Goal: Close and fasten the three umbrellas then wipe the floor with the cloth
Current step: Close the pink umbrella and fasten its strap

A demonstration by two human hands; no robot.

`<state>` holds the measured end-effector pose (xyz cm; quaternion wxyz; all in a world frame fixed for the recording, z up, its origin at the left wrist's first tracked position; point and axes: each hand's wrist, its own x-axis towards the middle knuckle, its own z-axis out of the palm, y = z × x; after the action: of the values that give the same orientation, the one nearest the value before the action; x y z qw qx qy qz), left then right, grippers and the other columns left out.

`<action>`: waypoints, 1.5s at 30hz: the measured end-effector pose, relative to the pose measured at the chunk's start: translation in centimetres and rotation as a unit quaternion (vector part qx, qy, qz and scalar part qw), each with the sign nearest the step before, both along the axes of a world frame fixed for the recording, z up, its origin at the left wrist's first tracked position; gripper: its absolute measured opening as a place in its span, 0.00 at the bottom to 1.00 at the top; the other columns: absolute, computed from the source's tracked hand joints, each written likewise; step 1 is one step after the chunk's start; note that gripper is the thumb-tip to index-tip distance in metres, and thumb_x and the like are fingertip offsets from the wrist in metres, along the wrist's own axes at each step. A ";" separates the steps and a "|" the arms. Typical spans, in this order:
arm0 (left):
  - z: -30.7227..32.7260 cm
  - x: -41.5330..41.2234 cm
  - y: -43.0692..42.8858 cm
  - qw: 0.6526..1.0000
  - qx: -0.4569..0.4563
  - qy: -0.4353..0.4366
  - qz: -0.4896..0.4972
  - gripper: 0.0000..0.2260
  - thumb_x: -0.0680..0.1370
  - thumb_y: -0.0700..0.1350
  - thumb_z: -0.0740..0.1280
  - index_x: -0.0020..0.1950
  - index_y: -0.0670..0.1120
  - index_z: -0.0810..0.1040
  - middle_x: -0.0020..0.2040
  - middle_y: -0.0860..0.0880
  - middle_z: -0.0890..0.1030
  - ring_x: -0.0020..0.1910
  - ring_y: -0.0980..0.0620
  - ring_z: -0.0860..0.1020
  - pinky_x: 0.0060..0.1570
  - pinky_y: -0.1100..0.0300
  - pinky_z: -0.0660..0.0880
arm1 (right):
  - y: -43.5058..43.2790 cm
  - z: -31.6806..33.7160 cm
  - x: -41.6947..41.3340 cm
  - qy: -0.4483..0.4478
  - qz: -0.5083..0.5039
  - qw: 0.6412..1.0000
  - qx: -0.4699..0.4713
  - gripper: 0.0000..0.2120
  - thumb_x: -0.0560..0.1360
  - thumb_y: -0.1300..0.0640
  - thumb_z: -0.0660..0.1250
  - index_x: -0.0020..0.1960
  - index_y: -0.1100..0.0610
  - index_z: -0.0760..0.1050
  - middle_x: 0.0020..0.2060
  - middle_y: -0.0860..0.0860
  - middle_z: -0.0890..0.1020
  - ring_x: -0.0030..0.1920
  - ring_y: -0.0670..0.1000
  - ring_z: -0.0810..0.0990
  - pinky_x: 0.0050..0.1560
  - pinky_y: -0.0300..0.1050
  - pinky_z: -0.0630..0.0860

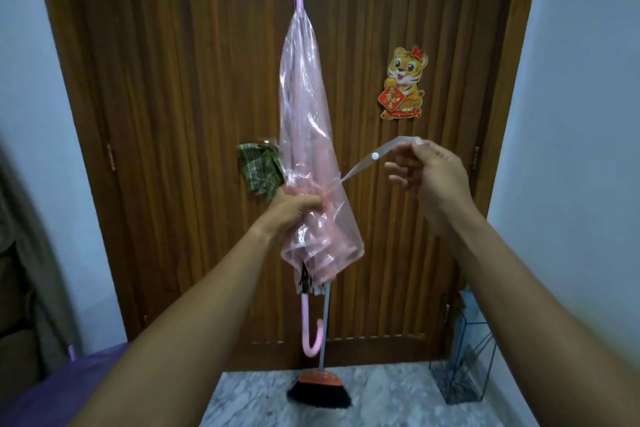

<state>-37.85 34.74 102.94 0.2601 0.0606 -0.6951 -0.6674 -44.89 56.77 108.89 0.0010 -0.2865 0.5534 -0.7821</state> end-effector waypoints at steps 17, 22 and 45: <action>0.5 0.3 -0.3 0.997 0.045 -0.010 -0.060 0.06 0.70 0.37 0.75 0.44 0.38 0.82 0.45 0.40 0.80 0.51 0.39 0.77 0.69 0.36 0.68 | -1.4 -6.4 -2.3 0.077 -0.171 0.964 0.186 0.15 0.81 0.49 0.63 0.66 0.48 0.76 0.60 0.43 0.78 0.60 0.44 0.75 0.61 0.44 0.72; 1.2 0.3 0.6 0.995 0.053 -0.012 -0.085 0.06 0.74 0.32 0.67 0.48 0.41 0.76 0.42 0.44 0.80 0.46 0.42 0.80 0.56 0.45 0.79 | -2.2 -4.6 -1.0 0.166 0.063 0.949 0.260 0.14 0.83 0.54 0.62 0.67 0.50 0.77 0.57 0.39 0.81 0.56 0.38 0.80 0.49 0.34 0.78; 1.5 2.6 0.2 0.990 0.081 0.005 -0.116 0.08 0.76 0.35 0.69 0.55 0.40 0.80 0.45 0.43 0.83 0.42 0.45 0.84 0.47 0.51 0.83 | 1.4 -0.3 -2.2 0.128 0.052 0.958 0.253 0.06 0.77 0.58 0.70 0.53 0.55 0.84 0.43 0.49 0.87 0.44 0.41 0.84 0.49 0.40 0.72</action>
<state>-35.26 34.92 104.47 0.1788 -0.0024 -0.6399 -0.7474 -47.13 58.21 108.64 0.0427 -0.4031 0.7130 -0.5722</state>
